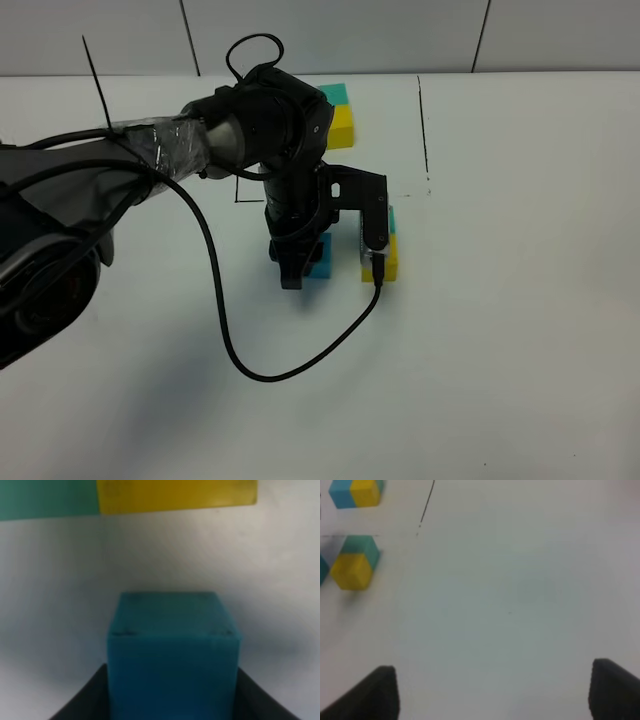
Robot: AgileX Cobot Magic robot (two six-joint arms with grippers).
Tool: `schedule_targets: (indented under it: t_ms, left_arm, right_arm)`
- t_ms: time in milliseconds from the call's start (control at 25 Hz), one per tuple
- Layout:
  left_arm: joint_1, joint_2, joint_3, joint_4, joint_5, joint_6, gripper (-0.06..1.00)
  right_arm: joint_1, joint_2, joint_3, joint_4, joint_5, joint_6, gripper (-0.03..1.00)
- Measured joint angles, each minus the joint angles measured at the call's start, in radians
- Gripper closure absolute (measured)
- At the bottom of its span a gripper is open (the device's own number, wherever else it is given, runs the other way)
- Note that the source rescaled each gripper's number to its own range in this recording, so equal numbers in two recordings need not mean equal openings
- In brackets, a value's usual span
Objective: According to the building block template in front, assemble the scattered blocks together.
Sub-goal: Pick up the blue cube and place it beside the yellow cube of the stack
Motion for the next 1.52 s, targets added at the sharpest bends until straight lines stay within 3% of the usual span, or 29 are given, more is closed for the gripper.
schedule_targets:
  t_ms: [320,640,1520]
  left_arm:
    - [0.000,0.007,-0.007,0.000,0.001,0.000,0.94]
    - [0.001,0.008,-0.007,-0.068,-0.009,0.017,0.94]
    - [-0.020,0.010,-0.007,-0.085,-0.051,0.018,0.94]
  right_arm:
    - [0.000,0.000,0.000,0.000,0.000,0.001,0.39]
    - [0.000,0.000,0.000,0.000,0.000,0.001,0.39]
    - [0.000,0.000,0.000,0.000,0.000,0.001,0.39]
